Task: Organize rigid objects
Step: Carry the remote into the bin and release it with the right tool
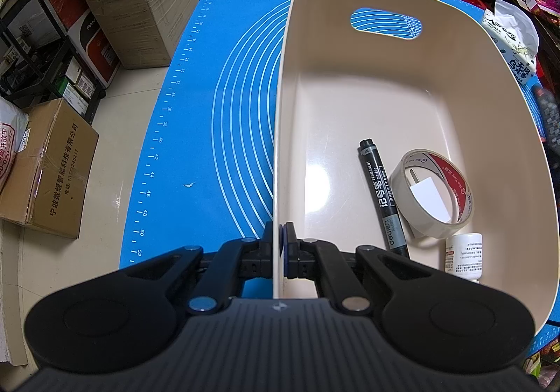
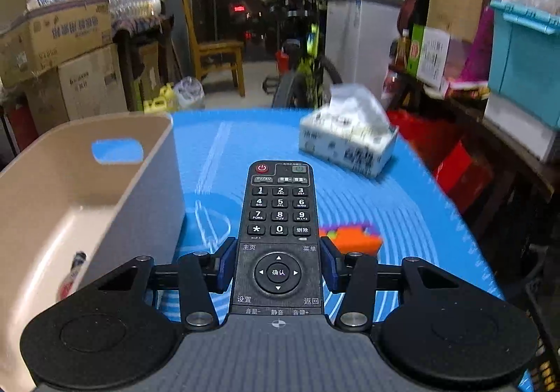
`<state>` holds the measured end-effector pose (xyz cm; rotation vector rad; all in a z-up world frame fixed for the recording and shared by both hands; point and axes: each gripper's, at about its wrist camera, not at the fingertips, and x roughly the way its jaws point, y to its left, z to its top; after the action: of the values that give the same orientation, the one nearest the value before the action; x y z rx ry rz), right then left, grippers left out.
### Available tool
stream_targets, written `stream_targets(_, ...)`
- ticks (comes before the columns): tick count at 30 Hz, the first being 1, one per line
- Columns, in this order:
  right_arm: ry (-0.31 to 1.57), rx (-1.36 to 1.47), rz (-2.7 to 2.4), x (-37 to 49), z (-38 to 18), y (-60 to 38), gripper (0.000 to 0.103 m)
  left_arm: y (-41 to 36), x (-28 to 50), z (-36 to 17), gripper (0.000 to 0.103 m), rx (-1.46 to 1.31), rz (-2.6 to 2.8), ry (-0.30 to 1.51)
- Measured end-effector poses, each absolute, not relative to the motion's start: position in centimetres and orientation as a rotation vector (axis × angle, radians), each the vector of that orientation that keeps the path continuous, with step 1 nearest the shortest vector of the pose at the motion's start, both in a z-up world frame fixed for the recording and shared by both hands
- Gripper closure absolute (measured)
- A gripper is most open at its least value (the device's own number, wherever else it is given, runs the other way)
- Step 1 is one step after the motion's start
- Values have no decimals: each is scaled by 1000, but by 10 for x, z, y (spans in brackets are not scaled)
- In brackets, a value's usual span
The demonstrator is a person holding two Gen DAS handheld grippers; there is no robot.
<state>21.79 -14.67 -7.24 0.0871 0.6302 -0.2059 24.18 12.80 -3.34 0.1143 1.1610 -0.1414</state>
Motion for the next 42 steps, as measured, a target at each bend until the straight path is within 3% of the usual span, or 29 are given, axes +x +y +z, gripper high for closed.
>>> stream_targets(12, 445, 58, -83, 205, 2, -125, 48, 128, 242, -33, 98, 115, -141, 1161)
stream_targets(19, 452, 17, 71, 218, 23, -78, 48, 128, 242, -34, 98, 113, -141, 1161)
stream_targets(42, 960, -212, 255, 276, -59, 28, 49, 128, 242, -31, 98, 115, -140, 1161)
